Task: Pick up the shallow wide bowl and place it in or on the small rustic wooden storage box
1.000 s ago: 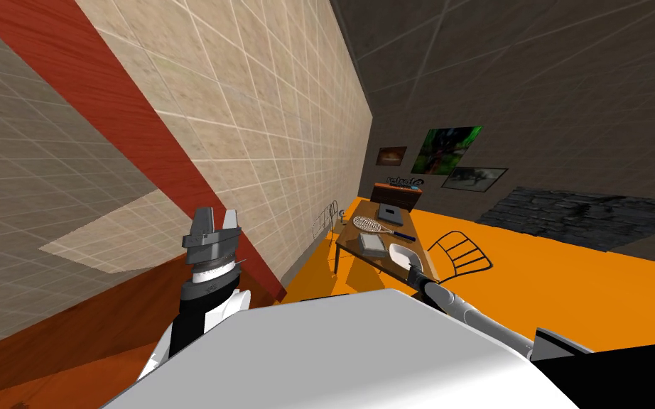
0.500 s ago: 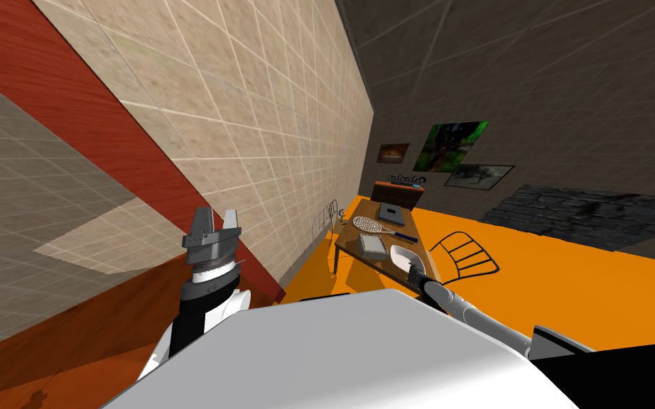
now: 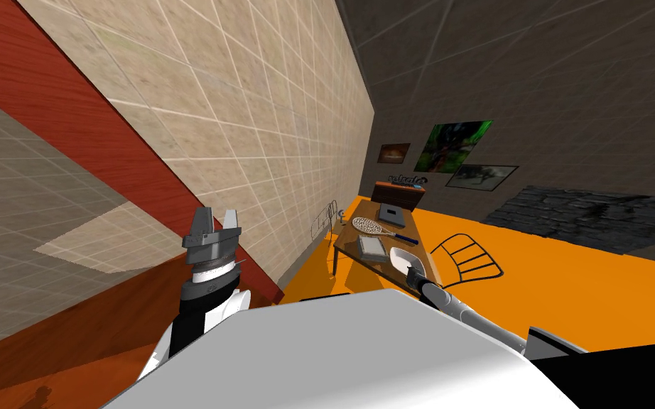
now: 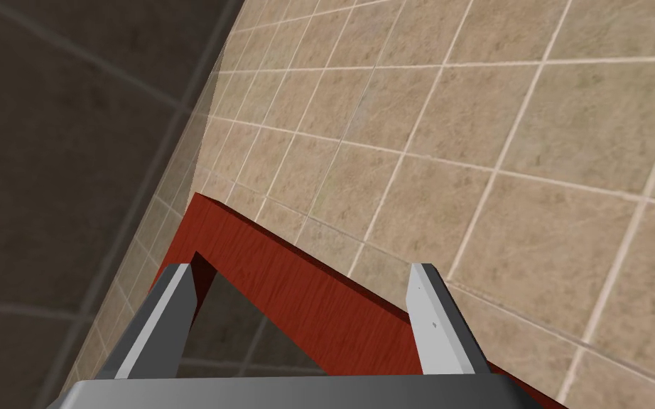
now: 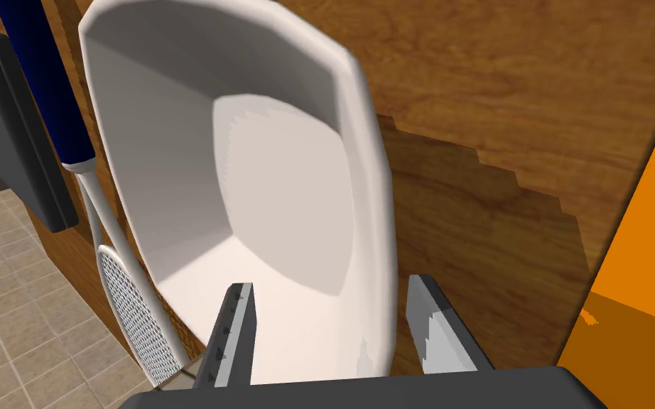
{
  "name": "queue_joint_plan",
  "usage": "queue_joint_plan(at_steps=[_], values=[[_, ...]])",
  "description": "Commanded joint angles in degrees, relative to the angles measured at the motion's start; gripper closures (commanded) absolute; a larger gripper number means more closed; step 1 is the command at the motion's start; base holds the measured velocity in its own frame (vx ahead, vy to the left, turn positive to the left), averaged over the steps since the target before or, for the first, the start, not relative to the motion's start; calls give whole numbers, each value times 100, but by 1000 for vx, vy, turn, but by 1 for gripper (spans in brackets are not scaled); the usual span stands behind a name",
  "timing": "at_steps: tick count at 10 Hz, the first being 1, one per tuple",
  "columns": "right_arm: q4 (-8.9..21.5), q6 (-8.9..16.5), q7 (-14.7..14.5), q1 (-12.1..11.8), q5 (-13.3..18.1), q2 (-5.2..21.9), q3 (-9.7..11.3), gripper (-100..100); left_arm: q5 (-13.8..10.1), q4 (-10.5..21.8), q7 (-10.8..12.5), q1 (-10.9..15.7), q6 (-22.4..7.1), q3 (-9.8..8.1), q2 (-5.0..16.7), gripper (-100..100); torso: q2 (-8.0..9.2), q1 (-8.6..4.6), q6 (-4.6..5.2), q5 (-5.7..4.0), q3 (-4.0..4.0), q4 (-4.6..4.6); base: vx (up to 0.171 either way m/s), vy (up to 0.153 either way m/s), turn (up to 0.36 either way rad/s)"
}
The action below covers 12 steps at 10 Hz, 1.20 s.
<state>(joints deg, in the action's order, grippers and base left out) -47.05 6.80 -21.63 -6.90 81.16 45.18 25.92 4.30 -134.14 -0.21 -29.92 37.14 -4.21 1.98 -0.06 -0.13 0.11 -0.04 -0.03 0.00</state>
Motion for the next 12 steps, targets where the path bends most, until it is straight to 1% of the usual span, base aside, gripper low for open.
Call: queue_joint_plan(at_steps=[1,4,5,6,7,8,9,10,11,12], values=[[0,0,0,0,0,0,0,100,0,0,0,0,0,0,0,0,0,0,0,0,0,0,0,0,0],[1,-3,0,-1,-1,-1,1,100,0,0,0,0,0,0,0,0,4,7,0,4,3,2,0,0,0],[1,-4,0,-1,-1,-2,2,0,0,0,0,0,0,0,0,0,5,8,0,5,4,3,0,0,0],[-61,-132,8,6,-63,161,-15,100,0,0,0,0,0,0,0,0,6,9,0,6,5,3,-49,81,-42],[-64,-56,-106,-4,-181,105,3,100,0,0,0,0,0,1,-1,0,22,36,4,12,13,5,-31,52,-24],[-71,-72,-140,-7,-207,119,3,0,0,0,0,0,0,1,0,0,21,33,2,13,14,7,-5,8,-1],[-99,-8,-82,53,-236,296,-108,100,0,0,0,0,0,0,0,0,15,21,1,12,11,7,-99,50,70],[-99,-8,-82,53,-236,296,-108,100,0,0,0,1,0,1,0,0,38,33,0,20,25,14,-116,65,43],[-99,-8,-170,53,-545,296,-108,100,0,0,0,1,0,1,-1,0,50,42,4,22,33,17,-57,41,-2],[-99,-8,-82,53,-365,296,-108,100,0,0,0,1,0,1,0,0,41,38,7,19,28,15,-14,13,-12]])
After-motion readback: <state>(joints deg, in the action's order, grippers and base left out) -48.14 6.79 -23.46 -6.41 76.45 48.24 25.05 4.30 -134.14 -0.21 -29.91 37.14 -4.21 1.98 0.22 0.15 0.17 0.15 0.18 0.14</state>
